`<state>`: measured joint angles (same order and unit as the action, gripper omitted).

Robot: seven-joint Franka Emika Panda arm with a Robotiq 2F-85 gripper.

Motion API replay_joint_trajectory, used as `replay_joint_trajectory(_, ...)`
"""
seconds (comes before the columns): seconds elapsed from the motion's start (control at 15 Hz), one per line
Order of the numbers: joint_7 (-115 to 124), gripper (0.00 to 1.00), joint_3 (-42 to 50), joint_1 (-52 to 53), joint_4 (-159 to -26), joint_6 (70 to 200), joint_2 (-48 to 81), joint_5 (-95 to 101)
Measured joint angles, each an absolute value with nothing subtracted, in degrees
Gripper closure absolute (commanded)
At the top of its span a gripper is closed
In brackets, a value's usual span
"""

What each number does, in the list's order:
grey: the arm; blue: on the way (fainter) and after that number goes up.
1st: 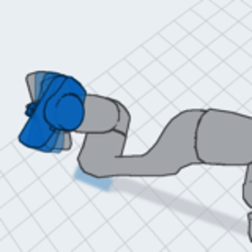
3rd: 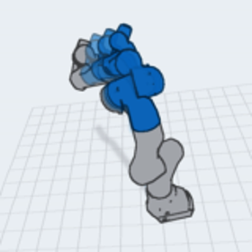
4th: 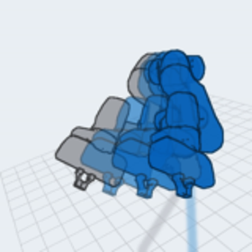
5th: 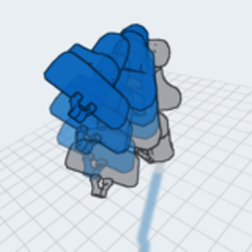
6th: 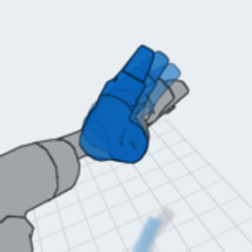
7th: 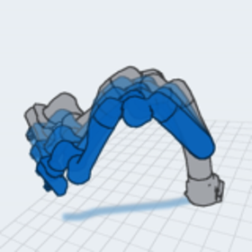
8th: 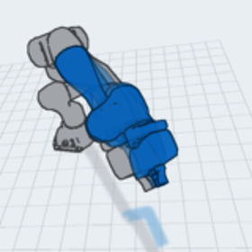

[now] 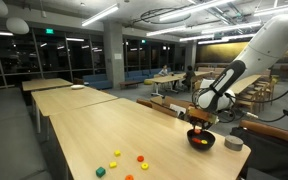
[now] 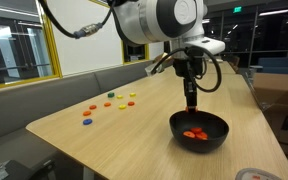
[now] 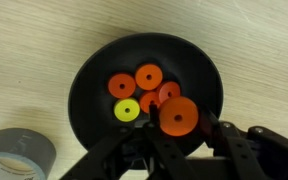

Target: Put some of the rings in the bowl

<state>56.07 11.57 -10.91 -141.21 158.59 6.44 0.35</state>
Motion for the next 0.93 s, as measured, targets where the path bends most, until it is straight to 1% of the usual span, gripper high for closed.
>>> replay_joint_trajectory(0.07, 54.3, 0.27, 11.6, -10.9, -140.4, 158.5, 7.4, -1.5)
replay_joint_trajectory(0.27, 48.7, 0.03, 11.6, -11.0, -137.8, 157.5, 10.2, -6.5)
replay_joint_trajectory(0.33, 46.9, 0.0, 11.5, -11.0, -137.0, 156.8, 10.9, -7.7)
replay_joint_trajectory(0.6, 40.9, 0.0, 10.7, -10.1, -134.8, 153.3, 11.4, -8.4)
replay_joint_trajectory(0.93, 35.7, 0.0, 6.9, -5.0, -134.7, 147.2, 9.6, -7.9)
